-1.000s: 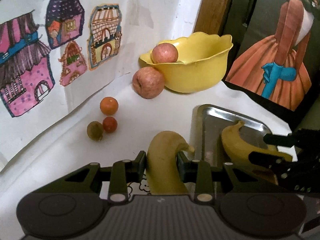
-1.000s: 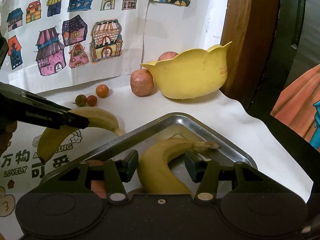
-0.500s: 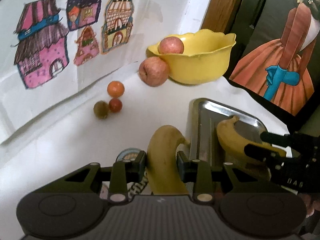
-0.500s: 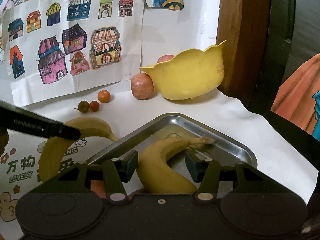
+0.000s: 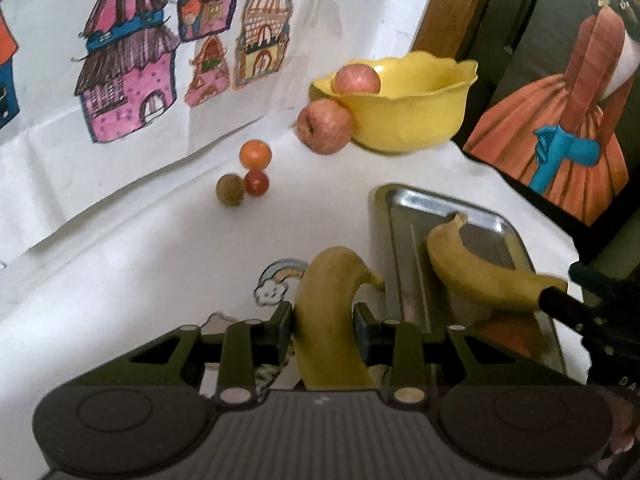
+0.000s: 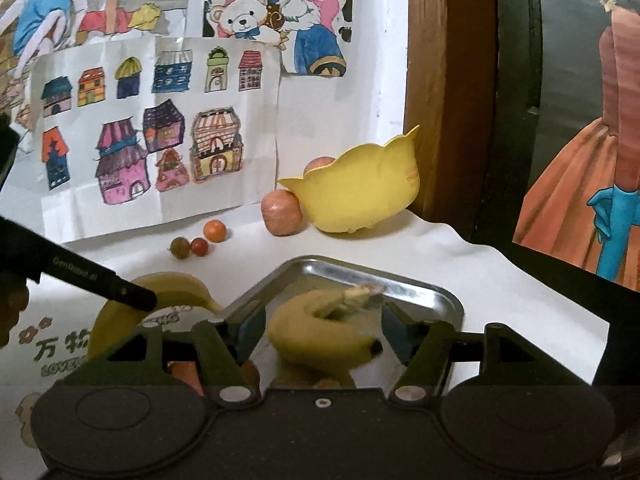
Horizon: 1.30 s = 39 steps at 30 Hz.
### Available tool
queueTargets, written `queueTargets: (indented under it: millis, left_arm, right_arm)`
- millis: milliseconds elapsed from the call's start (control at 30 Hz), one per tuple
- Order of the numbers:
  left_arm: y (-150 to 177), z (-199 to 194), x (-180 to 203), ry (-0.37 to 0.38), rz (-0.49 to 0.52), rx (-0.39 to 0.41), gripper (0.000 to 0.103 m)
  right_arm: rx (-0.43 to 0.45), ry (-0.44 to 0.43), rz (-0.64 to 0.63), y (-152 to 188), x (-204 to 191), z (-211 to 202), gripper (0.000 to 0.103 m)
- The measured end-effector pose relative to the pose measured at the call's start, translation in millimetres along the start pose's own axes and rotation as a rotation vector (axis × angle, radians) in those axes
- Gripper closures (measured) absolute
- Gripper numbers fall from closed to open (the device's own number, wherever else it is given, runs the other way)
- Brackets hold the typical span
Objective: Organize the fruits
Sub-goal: 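Lower the banana into the tray and open the right gripper, then lower the banana in the left gripper into the tray and open it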
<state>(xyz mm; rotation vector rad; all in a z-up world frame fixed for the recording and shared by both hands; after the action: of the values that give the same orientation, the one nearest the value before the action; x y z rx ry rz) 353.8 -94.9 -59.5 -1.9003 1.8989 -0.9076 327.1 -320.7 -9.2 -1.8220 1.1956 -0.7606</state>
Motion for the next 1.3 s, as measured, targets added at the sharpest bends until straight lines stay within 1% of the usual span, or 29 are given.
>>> queueTargets:
  millis: [67, 133, 233, 433, 500, 667, 767, 800, 833, 867, 1000, 1200, 1300]
  left_arm:
    - [6, -1, -5, -0.011, 0.015, -0.01, 0.068]
    - [9, -4, -12, -0.025, 0.017, -0.001, 0.068]
    - [10, -7, -23, -0.023, 0.022, -0.001, 0.067]
    - [10, -1, -22, -0.038, 0.079, -0.005, 0.066]
    - [12, 4, -21, -0.052, 0.098, -0.005, 0.065]
    - [14, 16, -16, -0.076, 0.148, -0.015, 0.062]
    - [14, 20, -11, -0.096, 0.189, 0.005, 0.058]
    - [14, 20, -10, -0.1, 0.196, 0.009, 0.058]
    - [14, 21, -9, -0.105, 0.206, 0.013, 0.063]
    - [14, 20, -9, -0.111, 0.216, 0.019, 0.065]
    - [16, 17, -5, -0.09, 0.213, 0.024, 0.066]
    - [12, 7, -1, -0.081, 0.199, 0.04, 0.067]
    - [5, -2, -2, -0.076, 0.178, 0.074, 0.067]
  right_arm:
    - [0.002, -0.005, -0.002, 3, -3, -6, 0.036]
    - [0.007, -0.012, -0.003, 5, -7, -10, 0.036]
    - [0.014, -0.037, -0.003, 6, -16, -14, 0.034]
    - [0.048, -0.068, -0.024, 4, -38, -21, 0.033]
    - [0.059, -0.073, -0.027, 4, -43, -25, 0.029]
    - [0.103, -0.049, -0.065, 5, -55, -41, 0.021]
    - [0.13, -0.03, -0.064, 5, -58, -50, 0.014]
    - [0.139, -0.028, -0.058, 5, -60, -53, 0.013]
    - [0.146, -0.029, -0.051, 5, -61, -56, 0.01]
    - [0.154, -0.027, -0.044, 5, -62, -59, 0.008]
    - [0.184, -0.021, -0.028, 5, -65, -67, 0.006]
    - [0.189, -0.017, -0.005, 7, -63, -68, 0.006]
    - [0.191, -0.005, 0.013, 7, -58, -66, 0.006]
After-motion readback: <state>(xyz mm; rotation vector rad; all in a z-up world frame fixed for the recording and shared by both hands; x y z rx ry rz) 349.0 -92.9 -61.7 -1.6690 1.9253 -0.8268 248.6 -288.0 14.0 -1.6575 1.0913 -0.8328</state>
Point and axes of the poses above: each gripper's, at about its wrist camera, not at the fingertips, and z roughly the way its jaws point, x to its right, y to its underside, the point moved 7 cm from there along z, roughly the way its jaws point, and after that the axes turned 1 degree about -x, right-handed, at the moved point
